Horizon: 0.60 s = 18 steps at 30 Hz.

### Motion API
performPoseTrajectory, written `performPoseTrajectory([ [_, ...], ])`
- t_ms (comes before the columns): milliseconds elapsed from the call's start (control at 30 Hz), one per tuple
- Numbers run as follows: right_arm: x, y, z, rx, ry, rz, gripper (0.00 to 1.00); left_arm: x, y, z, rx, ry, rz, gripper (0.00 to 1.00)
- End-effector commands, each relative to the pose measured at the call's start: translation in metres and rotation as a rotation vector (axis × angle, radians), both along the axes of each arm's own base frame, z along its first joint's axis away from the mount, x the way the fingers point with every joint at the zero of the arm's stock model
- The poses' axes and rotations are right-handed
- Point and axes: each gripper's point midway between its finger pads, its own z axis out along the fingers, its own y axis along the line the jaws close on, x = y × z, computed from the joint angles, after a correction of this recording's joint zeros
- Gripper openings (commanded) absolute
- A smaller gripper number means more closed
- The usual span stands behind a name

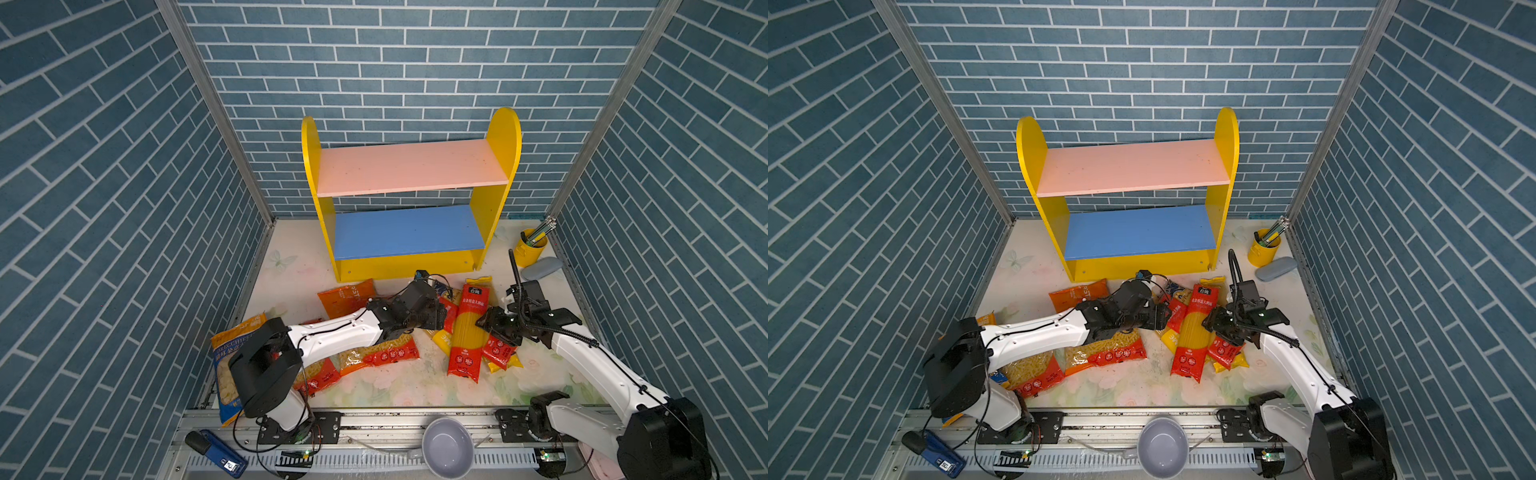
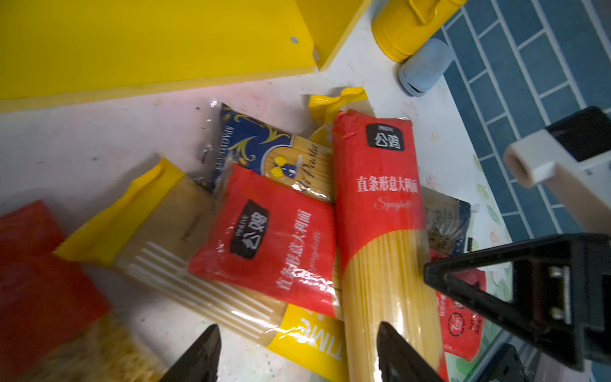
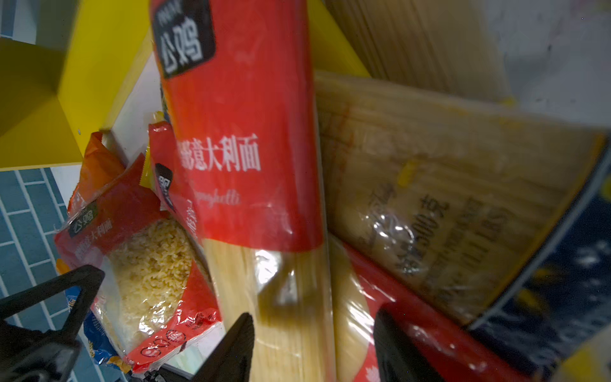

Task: Place and organize the pasta boxes and bags onto the shelf
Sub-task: 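Reach both grippers toward the red spaghetti pack in the pile center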

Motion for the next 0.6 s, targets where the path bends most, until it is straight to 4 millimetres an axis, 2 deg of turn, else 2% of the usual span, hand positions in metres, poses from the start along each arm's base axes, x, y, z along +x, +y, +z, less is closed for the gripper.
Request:
performPoseTrajectory([
  [0,-0.002,0.007,-0.003,0.057,0.009,-0.013,0.59,-0.004,-0.029,0.001,-0.044,0.01,-0.063,0.74],
  [133,0.006,0.015,-0.004,0.103,-0.016,-0.003,0.6,-0.004,-0.042,-0.015,-0.067,0.039,-0.076,0.72],
  [233,0.015,0.023,0.005,0.152,-0.05,-0.003,0.59,-0.004,-0.048,-0.02,-0.088,0.054,-0.085,0.7],
  [433,0.033,0.039,0.025,0.235,-0.098,0.001,0.59,-0.003,-0.044,-0.035,-0.111,0.087,-0.062,0.64],
  [567,0.035,0.048,0.018,0.26,-0.089,0.003,0.59,-0.003,-0.044,-0.04,-0.135,0.1,-0.056,0.6],
])
